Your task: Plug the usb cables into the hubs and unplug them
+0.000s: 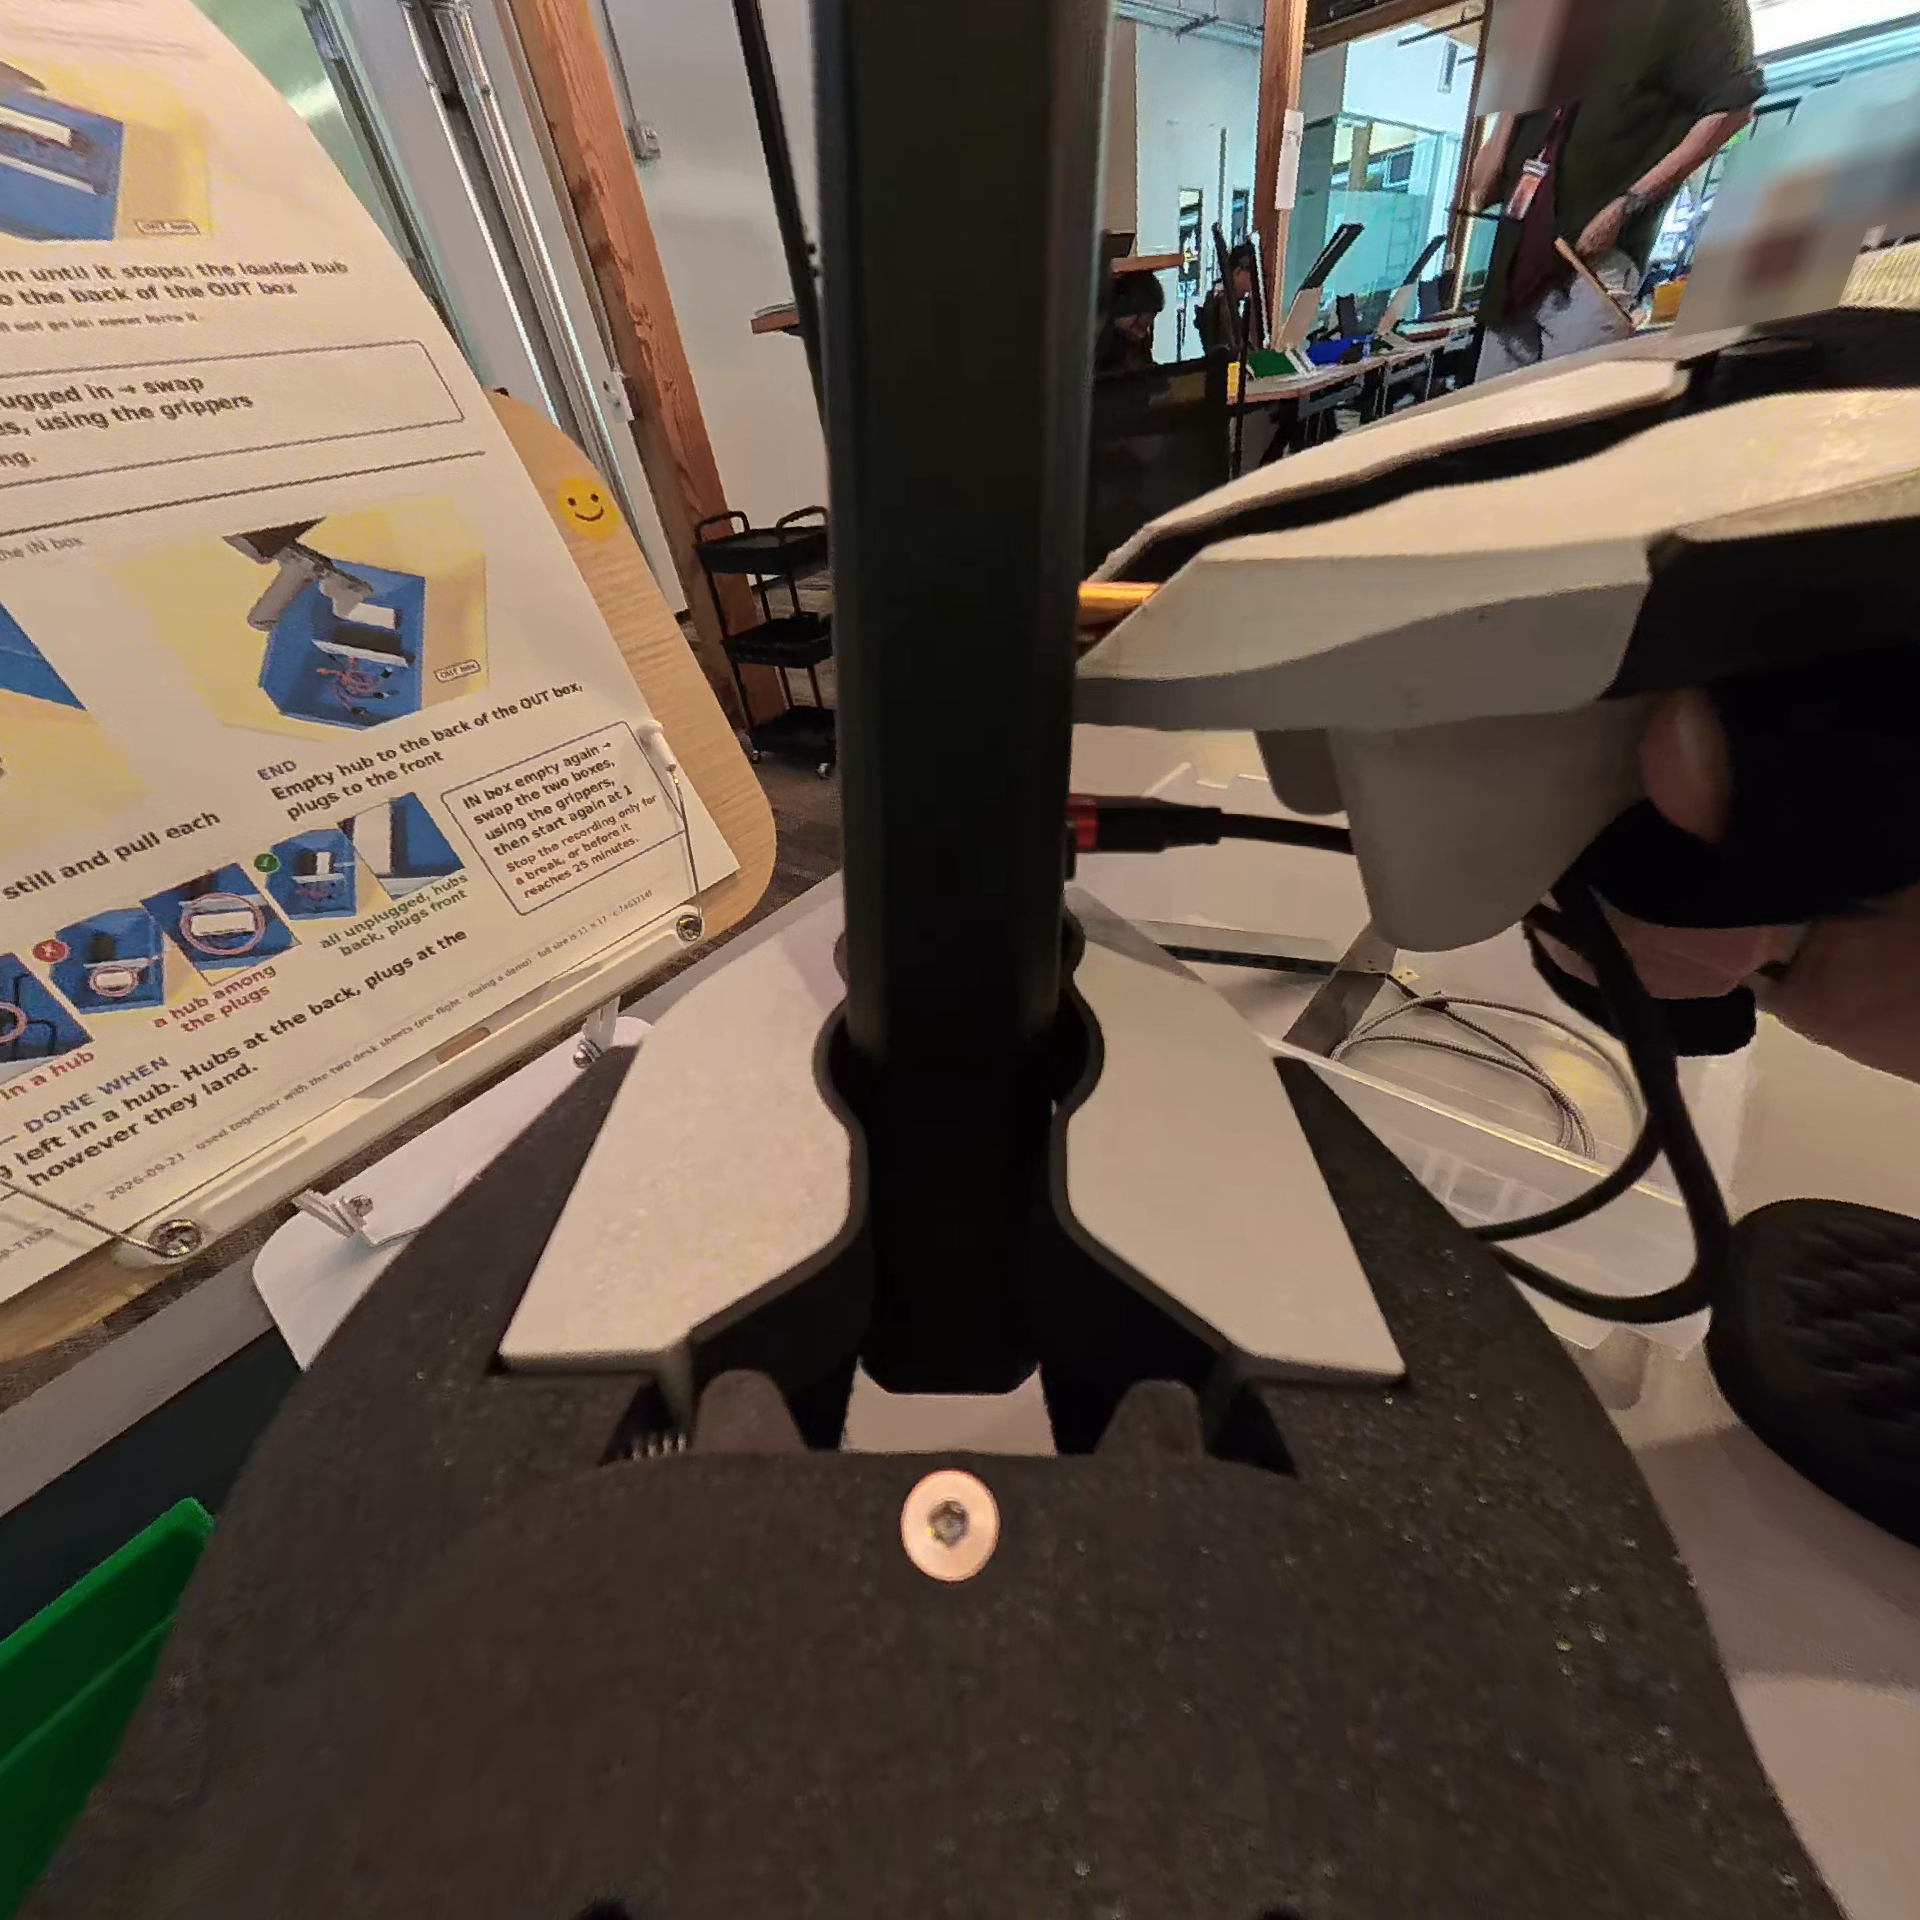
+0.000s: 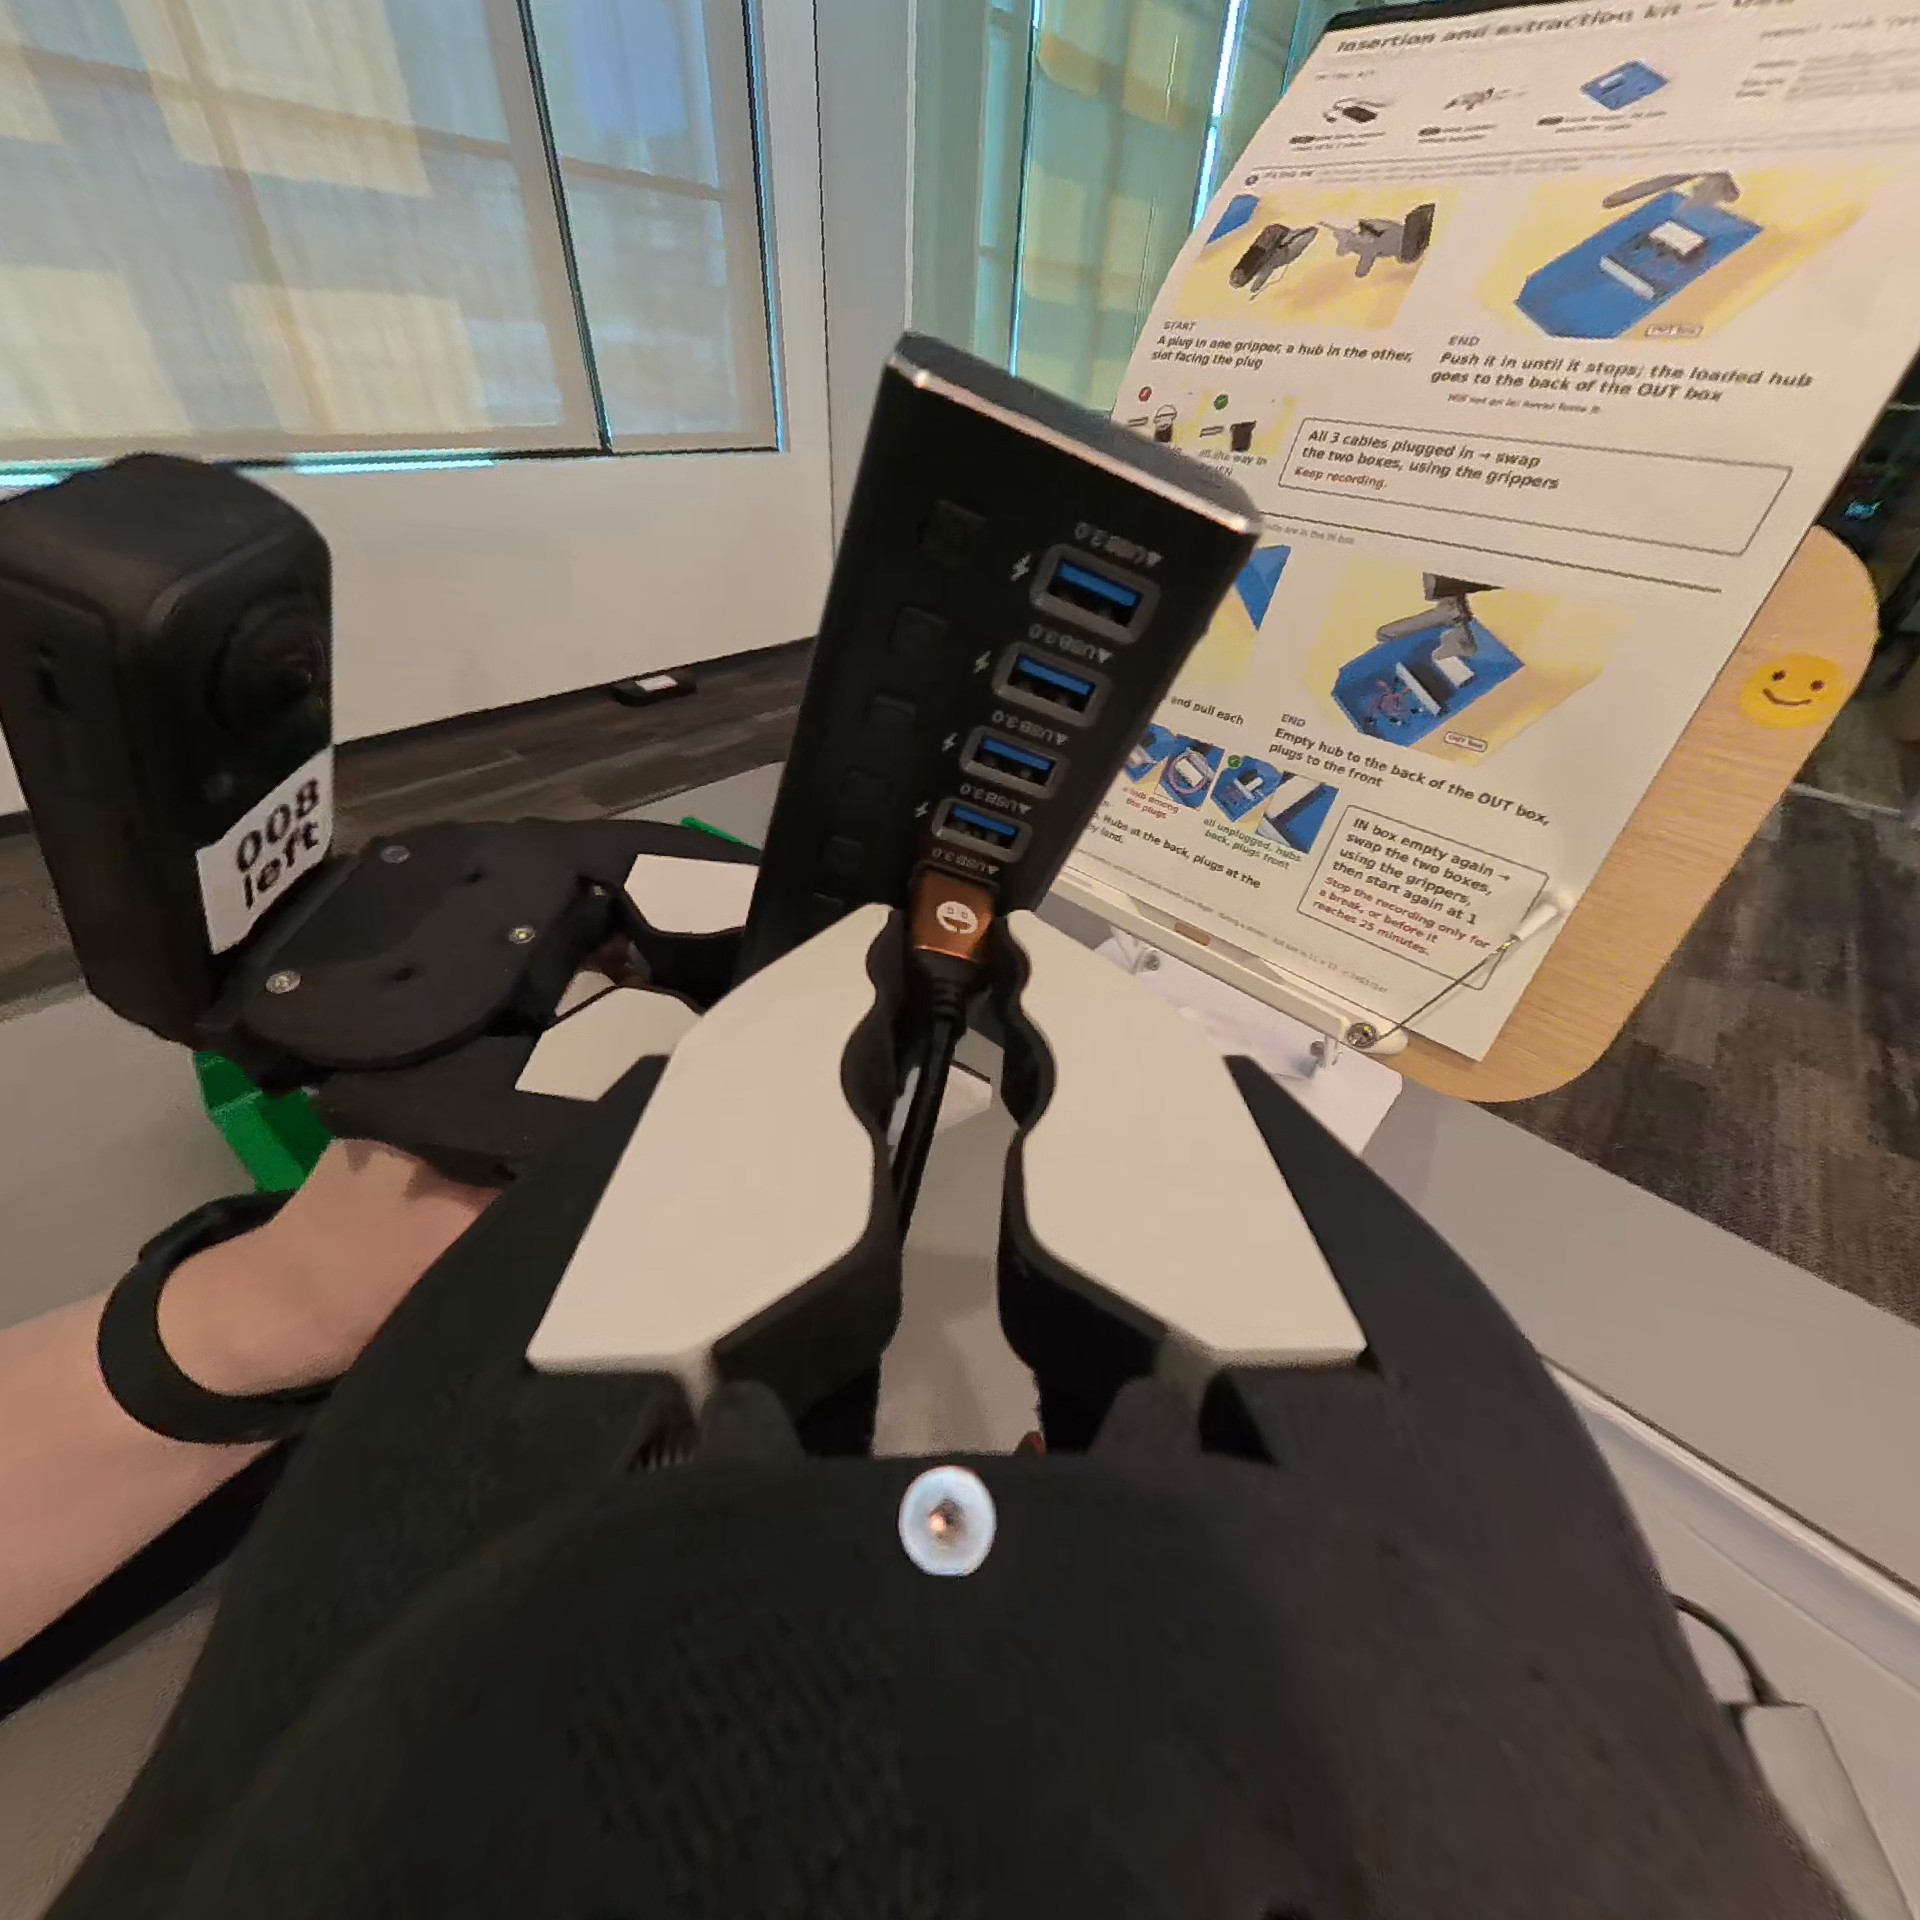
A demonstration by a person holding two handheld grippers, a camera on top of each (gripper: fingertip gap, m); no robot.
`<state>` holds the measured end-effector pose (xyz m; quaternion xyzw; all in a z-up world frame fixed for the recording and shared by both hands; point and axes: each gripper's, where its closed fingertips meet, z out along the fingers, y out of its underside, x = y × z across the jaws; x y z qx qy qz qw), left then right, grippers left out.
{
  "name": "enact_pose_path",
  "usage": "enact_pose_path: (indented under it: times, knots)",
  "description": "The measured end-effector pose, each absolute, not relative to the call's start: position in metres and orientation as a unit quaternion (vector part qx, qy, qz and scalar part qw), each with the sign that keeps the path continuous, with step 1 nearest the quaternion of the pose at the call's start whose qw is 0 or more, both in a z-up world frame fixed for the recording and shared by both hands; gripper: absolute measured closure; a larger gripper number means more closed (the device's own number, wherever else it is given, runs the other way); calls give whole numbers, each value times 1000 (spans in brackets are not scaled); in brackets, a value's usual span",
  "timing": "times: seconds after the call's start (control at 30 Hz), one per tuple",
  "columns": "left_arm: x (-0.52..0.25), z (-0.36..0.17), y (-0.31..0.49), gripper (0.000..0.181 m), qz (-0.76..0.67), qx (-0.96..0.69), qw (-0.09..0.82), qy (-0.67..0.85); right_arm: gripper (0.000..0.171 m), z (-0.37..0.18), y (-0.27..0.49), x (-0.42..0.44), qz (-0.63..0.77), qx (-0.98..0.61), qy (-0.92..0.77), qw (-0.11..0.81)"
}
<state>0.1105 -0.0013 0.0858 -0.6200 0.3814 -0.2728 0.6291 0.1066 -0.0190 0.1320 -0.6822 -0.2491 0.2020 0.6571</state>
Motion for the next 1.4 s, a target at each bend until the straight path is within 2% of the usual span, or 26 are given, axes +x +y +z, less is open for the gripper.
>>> enact_pose_path:
  times: [0.03, 0.13, 0.27, 0.4, 0.6, 0.8, 1.1, 1.4]
  knots:
    - [109, 87, -2, 150, -270, -615, 635, 382, 156, 133, -20, 106, 192, -679, -255, 661]
    - [106, 92, -2, 151, -262, -597, 654, 384, 155, 137, -25, 100, 173, -664, -269, 676]
    - [108, 82, 2, 150, -262, -621, 627, 392, 155, 134, -26, 96, 103, -661, -293, 683]
    - [112, 80, 2, 151, -276, -621, 628, 378, 155, 138, -34, 84, 125, -646, -295, 693]
    - [110, 82, 2, 151, -284, -625, 626, 368, 154, 140, -33, 84, 91, -637, -293, 707]
    - [112, 86, -2, 151, -354, -626, 604, 344, 154, 144, -36, 80, 47, -609, -290, 736]
    - [107, 73, 11, 150, -326, -659, 588, 339, 154, 134, -24, 82, -12, -626, -262, 735]
    - [109, 77, 4, 150, -336, -648, 575, 371, 154, 136, -32, 82, 66, -643, -291, 705]
